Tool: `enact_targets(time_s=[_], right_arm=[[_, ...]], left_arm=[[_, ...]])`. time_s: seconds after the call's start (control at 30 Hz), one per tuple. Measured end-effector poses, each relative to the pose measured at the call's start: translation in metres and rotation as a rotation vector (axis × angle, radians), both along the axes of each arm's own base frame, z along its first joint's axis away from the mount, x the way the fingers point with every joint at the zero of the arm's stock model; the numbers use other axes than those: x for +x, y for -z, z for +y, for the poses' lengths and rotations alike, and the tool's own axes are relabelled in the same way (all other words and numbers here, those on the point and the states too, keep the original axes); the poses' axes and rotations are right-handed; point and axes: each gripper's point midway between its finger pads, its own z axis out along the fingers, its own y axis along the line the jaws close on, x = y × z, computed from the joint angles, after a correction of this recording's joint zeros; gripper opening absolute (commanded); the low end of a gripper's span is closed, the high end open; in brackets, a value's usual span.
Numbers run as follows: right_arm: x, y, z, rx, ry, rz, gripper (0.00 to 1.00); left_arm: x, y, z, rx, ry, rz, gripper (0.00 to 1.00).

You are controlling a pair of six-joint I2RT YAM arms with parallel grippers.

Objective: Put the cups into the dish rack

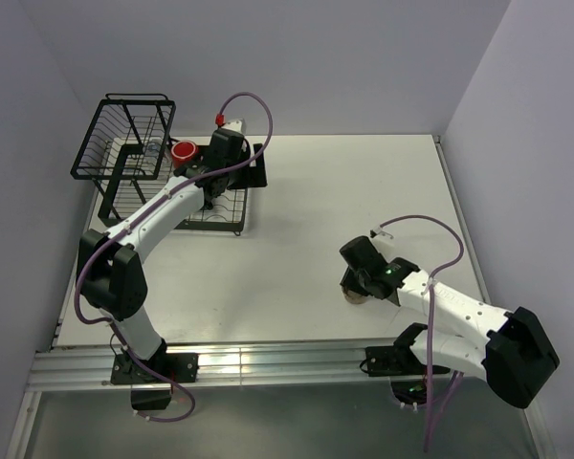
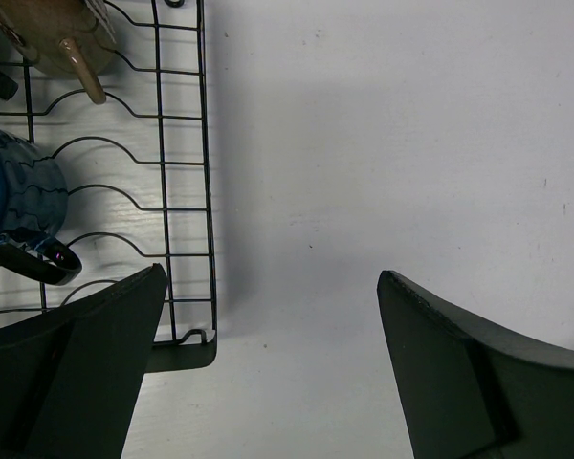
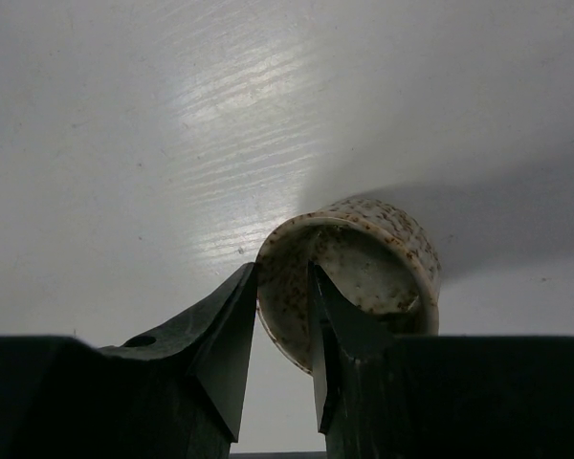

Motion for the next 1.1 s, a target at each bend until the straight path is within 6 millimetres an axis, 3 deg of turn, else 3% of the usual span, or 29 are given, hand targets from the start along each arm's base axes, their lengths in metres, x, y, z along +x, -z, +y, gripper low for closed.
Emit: enact_targets(time_s=[1.1], right_arm=[[-0.011, -0.002, -0.010, 0.011, 0.011, -0.018, 0.39]], left_arm=[[0.002, 0.016, -0.001, 0.017, 0.000, 0.030, 0.99]])
